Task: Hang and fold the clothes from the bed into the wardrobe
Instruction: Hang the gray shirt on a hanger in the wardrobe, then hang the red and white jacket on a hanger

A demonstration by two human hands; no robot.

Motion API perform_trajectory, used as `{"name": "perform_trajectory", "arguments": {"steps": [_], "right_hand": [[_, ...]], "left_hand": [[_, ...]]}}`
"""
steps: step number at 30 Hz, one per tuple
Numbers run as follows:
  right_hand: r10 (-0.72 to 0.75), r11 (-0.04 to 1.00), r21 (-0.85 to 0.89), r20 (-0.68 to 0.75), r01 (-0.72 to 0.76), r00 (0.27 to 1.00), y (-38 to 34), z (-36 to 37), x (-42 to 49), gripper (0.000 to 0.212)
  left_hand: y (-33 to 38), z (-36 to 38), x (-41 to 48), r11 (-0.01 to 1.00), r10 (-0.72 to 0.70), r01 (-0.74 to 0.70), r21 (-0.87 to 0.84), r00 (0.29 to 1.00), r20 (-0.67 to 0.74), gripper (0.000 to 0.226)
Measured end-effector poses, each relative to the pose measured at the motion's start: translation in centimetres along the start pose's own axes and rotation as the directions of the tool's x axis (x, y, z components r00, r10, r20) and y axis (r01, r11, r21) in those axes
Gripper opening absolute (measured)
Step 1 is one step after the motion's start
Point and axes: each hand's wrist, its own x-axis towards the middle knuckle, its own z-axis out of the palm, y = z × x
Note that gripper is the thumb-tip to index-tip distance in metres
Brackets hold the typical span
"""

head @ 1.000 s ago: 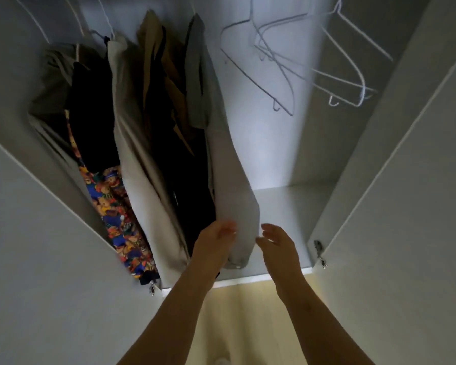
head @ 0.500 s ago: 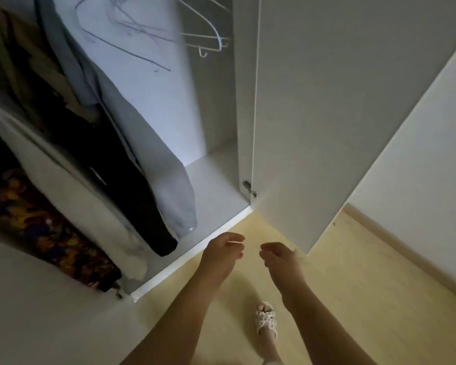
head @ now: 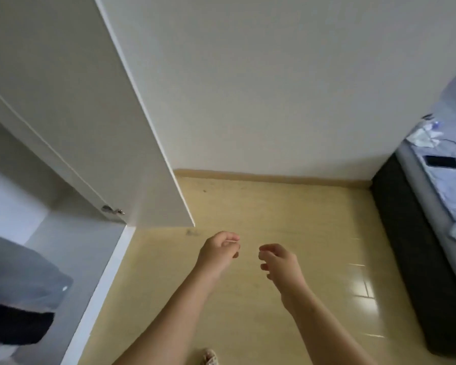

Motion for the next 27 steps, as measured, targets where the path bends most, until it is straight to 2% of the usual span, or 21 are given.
{"name": "perform_trajectory", "arguments": {"steps": [7,11,20,27], "right_hand": [[0.072,0.992,0.119,-0.306,-0.037,0.949,5.5,-21.0,-2.1,0.014],[0.131,0.976,0.210,-0.388,-0.051,0.912,8.6,-30.0,-3.3,0.014],[0.242,0.911,0.413,-0.505,-0.015,0.828,12.5,-42.5,-3.8,0.016],[0.311,0.892,0.451,-0.575,-0.023,0.757,13.0,-51.8,0.5,0.016]], "left_hand": [[4.4,21.0,-3.6,0.991,0.052,-0.085,0.103,0.955,0.291,0.019],[6.4,30.8,-6.0,0.979,0.082,-0.149,0.138,0.912,0.402,0.020],[10.5,45.1,-8.4,0.946,0.078,-0.241,0.217,0.817,0.571,0.018],[14.3,55.4,-5.4,0.931,0.055,-0.277,0.237,0.750,0.659,0.018]]}}
